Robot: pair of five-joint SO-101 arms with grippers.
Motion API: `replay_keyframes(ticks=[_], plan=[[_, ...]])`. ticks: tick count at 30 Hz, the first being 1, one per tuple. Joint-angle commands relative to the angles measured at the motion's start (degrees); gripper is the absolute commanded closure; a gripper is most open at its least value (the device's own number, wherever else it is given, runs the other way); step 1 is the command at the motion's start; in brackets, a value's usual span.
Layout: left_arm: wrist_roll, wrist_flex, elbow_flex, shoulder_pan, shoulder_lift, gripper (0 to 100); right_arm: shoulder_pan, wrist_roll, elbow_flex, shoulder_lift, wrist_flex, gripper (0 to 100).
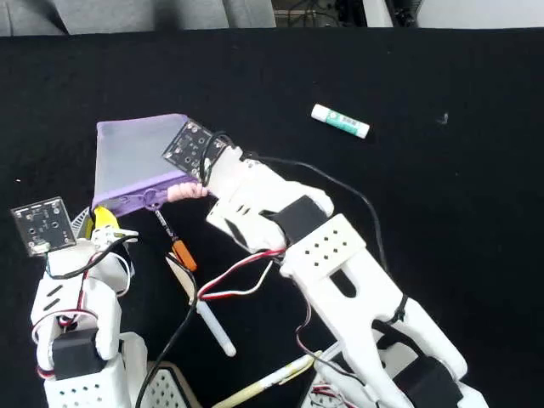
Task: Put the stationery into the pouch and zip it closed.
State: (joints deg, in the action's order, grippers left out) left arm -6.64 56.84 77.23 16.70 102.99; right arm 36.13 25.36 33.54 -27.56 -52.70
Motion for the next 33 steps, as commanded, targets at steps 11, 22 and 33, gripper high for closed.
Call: replay_keyframes(ticks=[11, 22, 33], plan=[[-2.64, -0.79, -3.21, -4.88, 0.44, 97, 8.44, 4.48, 1.27, -3.21, 3.25, 66.2], [-2.73, -0.88, -3.12, -4.88, 0.44, 97, 8.53, 3.87, 18.15, -4.18, 22.95, 66.2], [-2.73, -1.76, -2.95, -4.88, 0.44, 97, 13.98, 0.79, 34.33, -23.52, 32.62, 66.2]])
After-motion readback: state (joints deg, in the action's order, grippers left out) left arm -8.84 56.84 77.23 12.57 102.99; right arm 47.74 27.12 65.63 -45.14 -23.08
